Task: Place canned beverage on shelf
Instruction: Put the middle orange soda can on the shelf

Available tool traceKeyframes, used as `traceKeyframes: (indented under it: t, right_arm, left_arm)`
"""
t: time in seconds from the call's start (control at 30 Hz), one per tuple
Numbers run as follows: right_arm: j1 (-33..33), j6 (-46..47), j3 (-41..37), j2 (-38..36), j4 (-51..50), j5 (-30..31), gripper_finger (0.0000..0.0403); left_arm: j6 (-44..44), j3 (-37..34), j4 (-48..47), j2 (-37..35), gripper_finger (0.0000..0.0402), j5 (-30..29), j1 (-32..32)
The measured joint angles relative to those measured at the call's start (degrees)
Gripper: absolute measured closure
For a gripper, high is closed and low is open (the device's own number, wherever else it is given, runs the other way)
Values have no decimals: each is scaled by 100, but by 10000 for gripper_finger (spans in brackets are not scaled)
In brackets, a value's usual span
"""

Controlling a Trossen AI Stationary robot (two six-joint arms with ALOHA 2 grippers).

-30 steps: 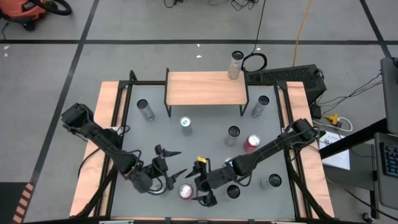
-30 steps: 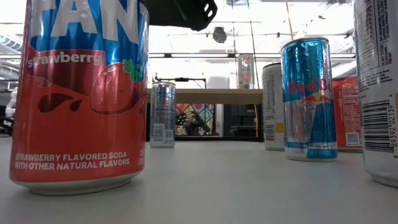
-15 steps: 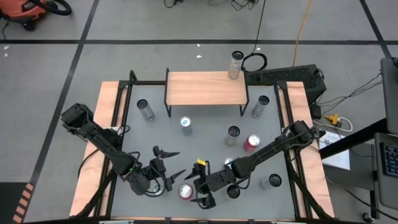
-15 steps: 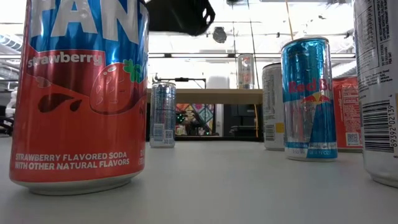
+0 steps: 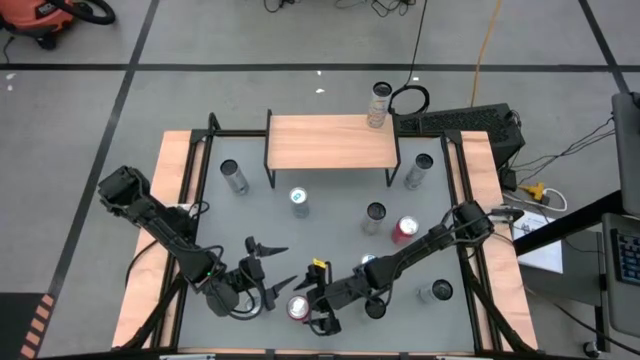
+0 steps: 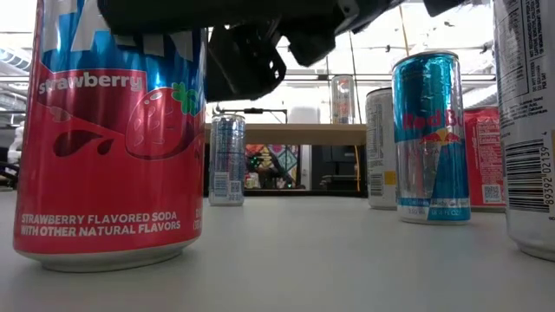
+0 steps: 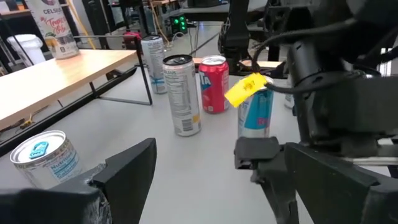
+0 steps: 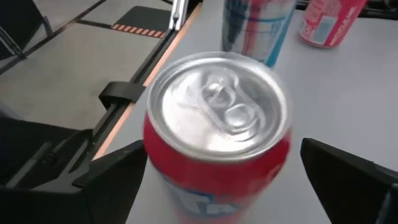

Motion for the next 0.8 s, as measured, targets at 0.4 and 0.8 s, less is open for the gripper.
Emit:
traceKeyframes:
  t: [0.4,0.8]
  right_arm:
    - [0,-181,0,-23,128,-8,141]
    - [52,-128,-13,-723,-233,-17,158]
  left_arm:
    - [2,0,-2,0,47,0,0]
    - [2,0,-33,0,47,118,-60]
